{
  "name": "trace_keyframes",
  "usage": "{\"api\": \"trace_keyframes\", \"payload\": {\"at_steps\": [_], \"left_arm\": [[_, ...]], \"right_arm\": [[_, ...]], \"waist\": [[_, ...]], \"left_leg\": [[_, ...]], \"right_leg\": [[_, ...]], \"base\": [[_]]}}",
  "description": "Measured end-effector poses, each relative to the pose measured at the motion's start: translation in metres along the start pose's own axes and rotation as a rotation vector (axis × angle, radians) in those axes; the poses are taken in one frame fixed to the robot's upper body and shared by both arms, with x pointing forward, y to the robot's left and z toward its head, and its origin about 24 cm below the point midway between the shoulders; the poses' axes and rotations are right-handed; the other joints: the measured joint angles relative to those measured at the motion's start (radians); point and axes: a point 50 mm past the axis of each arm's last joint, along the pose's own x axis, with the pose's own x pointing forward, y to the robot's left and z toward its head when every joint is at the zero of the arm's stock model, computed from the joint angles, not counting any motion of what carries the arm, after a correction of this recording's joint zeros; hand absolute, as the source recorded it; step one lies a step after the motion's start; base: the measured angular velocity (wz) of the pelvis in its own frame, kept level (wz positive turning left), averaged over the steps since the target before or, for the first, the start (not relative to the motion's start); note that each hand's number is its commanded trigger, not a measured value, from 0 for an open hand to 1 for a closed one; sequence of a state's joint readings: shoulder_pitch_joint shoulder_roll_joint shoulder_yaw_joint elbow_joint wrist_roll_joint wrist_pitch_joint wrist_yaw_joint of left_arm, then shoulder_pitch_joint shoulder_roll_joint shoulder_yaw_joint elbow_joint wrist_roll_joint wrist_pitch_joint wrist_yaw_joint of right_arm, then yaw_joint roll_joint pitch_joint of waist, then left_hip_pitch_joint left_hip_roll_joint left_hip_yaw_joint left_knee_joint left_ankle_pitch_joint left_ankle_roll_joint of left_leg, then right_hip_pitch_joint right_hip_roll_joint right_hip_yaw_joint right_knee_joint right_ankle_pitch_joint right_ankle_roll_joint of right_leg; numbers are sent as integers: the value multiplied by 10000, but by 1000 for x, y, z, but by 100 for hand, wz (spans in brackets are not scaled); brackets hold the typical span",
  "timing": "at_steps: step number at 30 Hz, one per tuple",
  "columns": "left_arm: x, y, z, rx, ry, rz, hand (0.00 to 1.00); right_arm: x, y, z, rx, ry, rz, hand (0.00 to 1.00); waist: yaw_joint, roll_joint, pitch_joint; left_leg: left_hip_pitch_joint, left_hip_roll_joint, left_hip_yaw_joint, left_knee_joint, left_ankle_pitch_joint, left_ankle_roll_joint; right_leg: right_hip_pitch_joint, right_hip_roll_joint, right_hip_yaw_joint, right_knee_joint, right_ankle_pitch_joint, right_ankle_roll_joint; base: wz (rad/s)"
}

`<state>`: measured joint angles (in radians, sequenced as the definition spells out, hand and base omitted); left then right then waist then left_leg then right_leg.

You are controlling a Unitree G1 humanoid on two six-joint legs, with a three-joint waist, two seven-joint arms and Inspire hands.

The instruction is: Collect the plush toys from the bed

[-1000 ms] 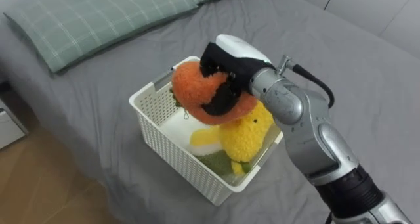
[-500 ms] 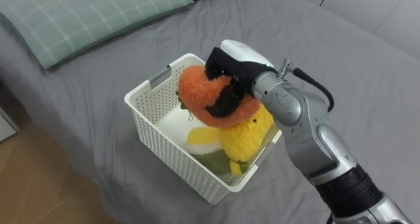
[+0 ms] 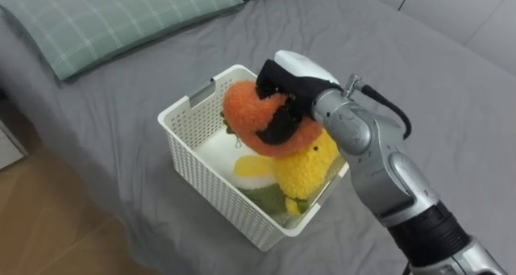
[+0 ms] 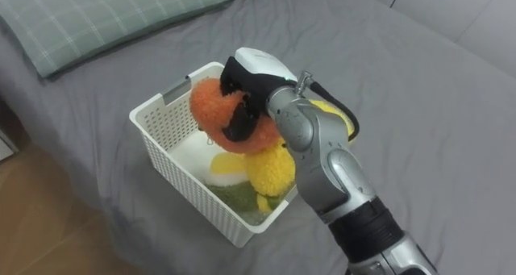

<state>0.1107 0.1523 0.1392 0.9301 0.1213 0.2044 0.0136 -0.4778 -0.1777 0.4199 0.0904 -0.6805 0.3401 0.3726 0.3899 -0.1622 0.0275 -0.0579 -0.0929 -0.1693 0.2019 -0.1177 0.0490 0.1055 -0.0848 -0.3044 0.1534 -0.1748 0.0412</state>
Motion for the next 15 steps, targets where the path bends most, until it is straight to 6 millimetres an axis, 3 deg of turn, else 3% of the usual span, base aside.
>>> {"api": "trace_keyframes", "payload": {"at_steps": [8, 13, 14, 15], "left_arm": [[0, 0, 0, 35, 3, -63, 0], [0, 0, 1, 44, -17, -49, 0], [0, -1, 1, 49, -19, -48, 0], [0, -1, 1, 53, -15, -48, 0]], "right_arm": [[2, 3, -5, 11, 195, -163, 100], [6, 15, -9, -127, 351, 119, 100], [7, 16, -9, -122, 378, 150, 77], [7, 16, -10, -124, 413, 174, 62]], "waist": [[23, -25, -18], [22, -11, -9], [22, -11, -9], [27, -4, -4]], "left_leg": [[-31, -45, -2, -18, 2, 0], [-31, -58, -34, 9, 3, -1], [-31, -59, -40, 10, 3, -1], [-36, -60, -54, 20, 3, -2]], "right_leg": [[-24, 7, 1, -12, 0, 0], [2, 13, -4, -17, 0, 0], [4, 14, -4, -16, 0, 0], [6, 17, -1, -17, 0, 0]], "base": [[0], [0], [3], [0]]}}
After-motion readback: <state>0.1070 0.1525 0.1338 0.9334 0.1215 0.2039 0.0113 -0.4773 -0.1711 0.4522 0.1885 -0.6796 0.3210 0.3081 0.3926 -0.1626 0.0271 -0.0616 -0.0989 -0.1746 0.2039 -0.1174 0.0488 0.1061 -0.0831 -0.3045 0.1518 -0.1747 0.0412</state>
